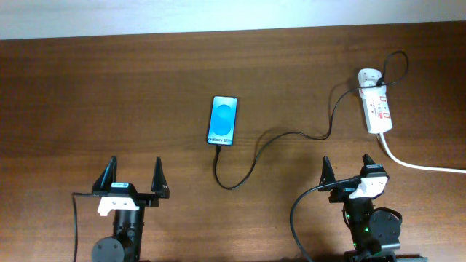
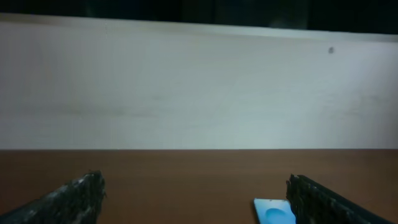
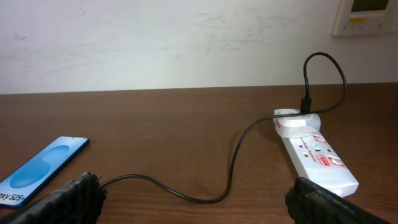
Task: Plug charger to phone and switch on socket
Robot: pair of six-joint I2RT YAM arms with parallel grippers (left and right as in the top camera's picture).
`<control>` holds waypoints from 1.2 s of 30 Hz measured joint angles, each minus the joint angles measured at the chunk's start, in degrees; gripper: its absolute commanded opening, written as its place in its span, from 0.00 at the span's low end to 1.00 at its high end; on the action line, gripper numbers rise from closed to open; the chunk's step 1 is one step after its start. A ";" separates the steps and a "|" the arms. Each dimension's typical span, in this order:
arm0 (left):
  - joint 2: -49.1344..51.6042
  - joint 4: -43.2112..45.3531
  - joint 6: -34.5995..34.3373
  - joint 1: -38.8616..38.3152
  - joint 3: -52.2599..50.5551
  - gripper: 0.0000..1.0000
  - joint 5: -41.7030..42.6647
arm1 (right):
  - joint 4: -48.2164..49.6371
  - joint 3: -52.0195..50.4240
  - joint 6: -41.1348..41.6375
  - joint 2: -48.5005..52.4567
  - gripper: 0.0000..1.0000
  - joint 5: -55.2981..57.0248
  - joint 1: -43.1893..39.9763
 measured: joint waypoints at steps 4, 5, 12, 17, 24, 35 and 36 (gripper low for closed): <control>0.00 0.26 0.00 0.00 -0.11 0.99 -4.35 | -0.02 0.00 -0.04 0.00 0.99 0.00 0.00; 0.00 0.22 -0.02 0.00 -0.11 0.99 -5.05 | -0.02 0.00 0.00 0.00 0.99 0.00 0.00; -0.37 -9.29 -0.28 0.00 -0.13 0.99 -8.09 | -0.02 0.00 0.00 0.00 0.98 0.00 0.00; -0.48 -14.45 -1.77 0.00 -0.33 0.99 -11.04 | -0.02 0.00 -0.02 0.00 0.98 0.00 0.00; -0.48 -14.67 0.63 -0.39 -0.33 0.99 -9.51 | -0.02 0.00 0.00 0.00 0.98 0.00 0.00; -0.48 -14.84 1.29 -0.39 -0.33 0.99 -8.63 | -0.02 0.00 -0.02 0.00 0.98 0.00 0.00; -0.48 -14.86 1.29 -0.39 -0.33 0.99 -8.41 | 0.00 0.00 0.00 0.00 0.98 0.00 0.00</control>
